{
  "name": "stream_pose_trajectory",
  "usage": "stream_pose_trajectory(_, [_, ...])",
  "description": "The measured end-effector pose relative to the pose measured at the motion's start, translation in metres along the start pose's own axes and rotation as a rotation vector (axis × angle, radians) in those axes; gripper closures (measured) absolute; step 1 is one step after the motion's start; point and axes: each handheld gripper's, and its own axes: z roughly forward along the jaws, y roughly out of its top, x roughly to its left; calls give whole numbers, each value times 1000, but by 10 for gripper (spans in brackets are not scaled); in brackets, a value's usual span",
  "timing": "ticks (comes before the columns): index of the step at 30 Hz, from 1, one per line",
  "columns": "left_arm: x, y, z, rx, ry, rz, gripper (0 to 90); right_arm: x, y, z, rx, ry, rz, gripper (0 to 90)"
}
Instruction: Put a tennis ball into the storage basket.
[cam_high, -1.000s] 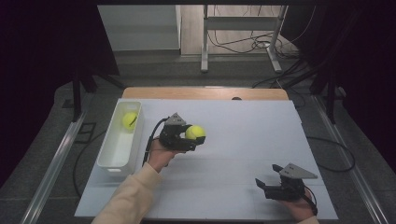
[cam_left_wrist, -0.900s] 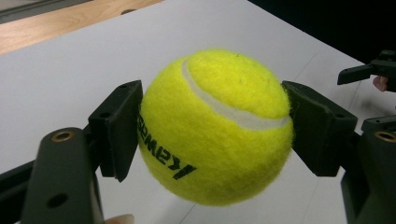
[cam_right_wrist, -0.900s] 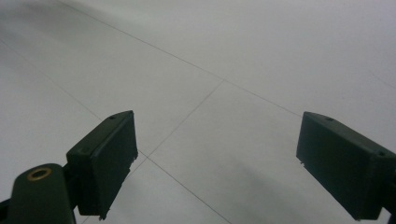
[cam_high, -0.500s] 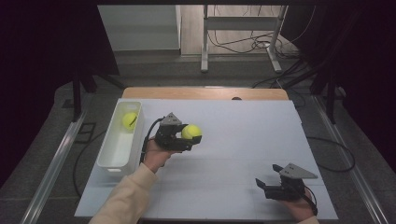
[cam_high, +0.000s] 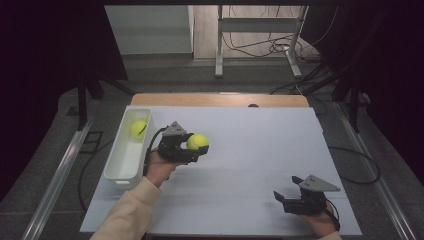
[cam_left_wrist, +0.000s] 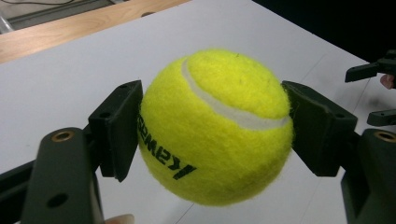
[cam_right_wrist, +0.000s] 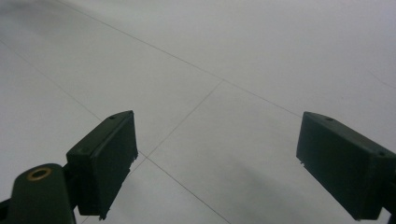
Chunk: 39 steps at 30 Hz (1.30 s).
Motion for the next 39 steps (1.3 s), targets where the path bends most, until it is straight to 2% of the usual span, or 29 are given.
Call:
stream_pose_trajectory(29, [17, -7, -33, -49, 57, -35, 256, 0, 0, 0, -1, -2, -2, 129])
stream_pose_trajectory(39, [22, -9, -41, -50, 80, -41, 256, 0, 0, 0, 0, -3, -1, 129])
